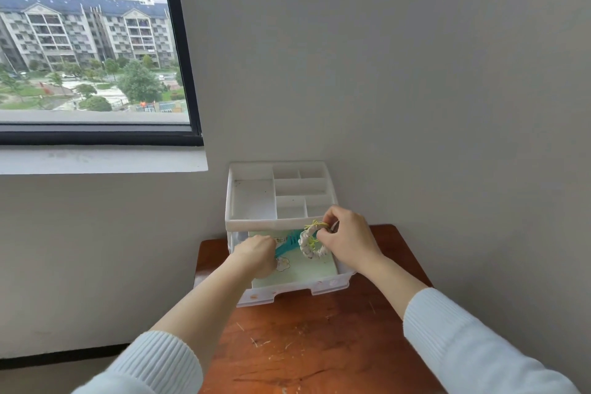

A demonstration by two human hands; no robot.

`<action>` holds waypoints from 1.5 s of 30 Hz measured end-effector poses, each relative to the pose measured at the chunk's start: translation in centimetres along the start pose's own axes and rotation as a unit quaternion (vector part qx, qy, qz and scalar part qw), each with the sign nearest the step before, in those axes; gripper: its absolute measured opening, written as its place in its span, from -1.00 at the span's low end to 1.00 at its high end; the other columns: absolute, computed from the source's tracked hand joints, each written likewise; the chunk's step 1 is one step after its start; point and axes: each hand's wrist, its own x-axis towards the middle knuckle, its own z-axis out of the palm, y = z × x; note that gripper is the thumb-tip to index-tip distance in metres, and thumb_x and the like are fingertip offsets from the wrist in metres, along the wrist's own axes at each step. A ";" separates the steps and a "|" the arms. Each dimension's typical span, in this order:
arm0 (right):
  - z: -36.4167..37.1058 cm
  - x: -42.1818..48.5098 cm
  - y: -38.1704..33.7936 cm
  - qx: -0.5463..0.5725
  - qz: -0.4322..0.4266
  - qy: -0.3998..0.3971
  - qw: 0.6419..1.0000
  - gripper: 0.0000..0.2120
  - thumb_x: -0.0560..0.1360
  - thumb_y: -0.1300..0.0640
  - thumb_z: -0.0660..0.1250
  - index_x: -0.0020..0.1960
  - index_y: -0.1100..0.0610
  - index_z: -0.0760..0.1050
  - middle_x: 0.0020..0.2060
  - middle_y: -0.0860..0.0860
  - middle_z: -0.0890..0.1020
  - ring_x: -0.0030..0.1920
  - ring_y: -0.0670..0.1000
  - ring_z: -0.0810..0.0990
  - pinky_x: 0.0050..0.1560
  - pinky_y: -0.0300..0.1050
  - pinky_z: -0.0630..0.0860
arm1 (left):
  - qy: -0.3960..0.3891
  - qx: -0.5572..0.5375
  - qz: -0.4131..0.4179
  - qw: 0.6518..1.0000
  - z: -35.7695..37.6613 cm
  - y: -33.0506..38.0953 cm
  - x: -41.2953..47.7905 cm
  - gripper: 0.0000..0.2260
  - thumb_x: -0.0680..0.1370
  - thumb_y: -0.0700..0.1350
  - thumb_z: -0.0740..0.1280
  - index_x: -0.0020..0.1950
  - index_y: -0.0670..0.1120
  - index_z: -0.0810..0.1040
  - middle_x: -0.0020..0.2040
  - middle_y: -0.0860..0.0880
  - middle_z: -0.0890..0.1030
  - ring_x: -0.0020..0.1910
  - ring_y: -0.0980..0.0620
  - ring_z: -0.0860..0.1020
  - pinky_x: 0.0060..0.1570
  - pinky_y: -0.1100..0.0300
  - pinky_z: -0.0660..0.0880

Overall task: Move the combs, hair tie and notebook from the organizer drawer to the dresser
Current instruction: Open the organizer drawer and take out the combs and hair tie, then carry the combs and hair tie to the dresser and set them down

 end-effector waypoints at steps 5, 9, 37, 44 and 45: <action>-0.4 0.3 -0.6 0.027 -0.013 -0.025 0.999 -0.94 0.35 0.15 0.38 -0.25 0.08 0.49 -0.37 -0.06 0.57 -0.36 -0.08 0.51 -0.40 -0.24 0.39 | -0.075 -0.149 -0.012 0.986 -2.4 -0.9 -0.7 -0.70 0.53 -0.17 0.33 0.24 -0.22 0.51 -0.18 -0.07 0.64 -0.46 0.11 0.58 -0.51 0.34 0.48; 0.0 0.4 -1.6 0.042 -0.036 -0.053 0.997 -0.92 0.34 0.17 0.37 -0.27 0.04 0.48 -0.38 -0.09 0.55 -0.37 -0.11 0.47 -0.37 -0.25 0.35 | -0.084 -0.210 -0.039 0.973 -3.6 -1.7 -2.7 -0.74 0.52 -0.15 0.35 0.16 -0.24 0.55 -0.33 -0.03 0.61 -0.56 0.14 0.57 -0.49 0.28 0.53; 10.1 -39.9 -21.4 0.152 -0.487 -0.432 0.744 -0.94 0.35 0.22 0.37 -0.24 0.08 0.56 -0.38 -0.08 0.58 -0.31 0.00 0.55 -0.30 -0.17 0.42 | 0.379 -0.504 -0.591 0.503 20.4 3.9 -61.9 -0.83 0.54 -0.16 0.32 -0.23 -0.18 0.59 -0.33 -0.09 0.61 -0.43 0.01 0.55 -0.34 0.25 0.42; 10.3 -64.7 -27.5 0.151 -0.582 -0.505 0.619 -0.91 0.35 0.23 0.33 -0.28 0.06 0.53 -0.39 -0.07 0.57 -0.34 0.00 0.53 -0.41 -0.26 0.36 | 0.455 -0.465 -0.671 0.355 28.5 10.0 -83.4 -0.81 0.52 -0.12 0.34 -0.10 -0.25 0.63 -0.25 -0.11 0.66 -0.38 -0.02 0.61 -0.23 0.20 0.48; 10.2 -68.6 -28.1 0.152 -0.589 -0.515 0.604 -0.93 0.34 0.23 0.32 -0.27 0.07 0.53 -0.38 -0.06 0.58 -0.33 0.00 0.53 -0.39 -0.23 0.37 | 0.467 -0.463 -0.675 0.335 29.8 11.1 -86.7 -0.82 0.52 -0.13 0.34 -0.12 -0.25 0.63 -0.27 -0.11 0.65 -0.42 0.01 0.61 -0.29 0.23 0.48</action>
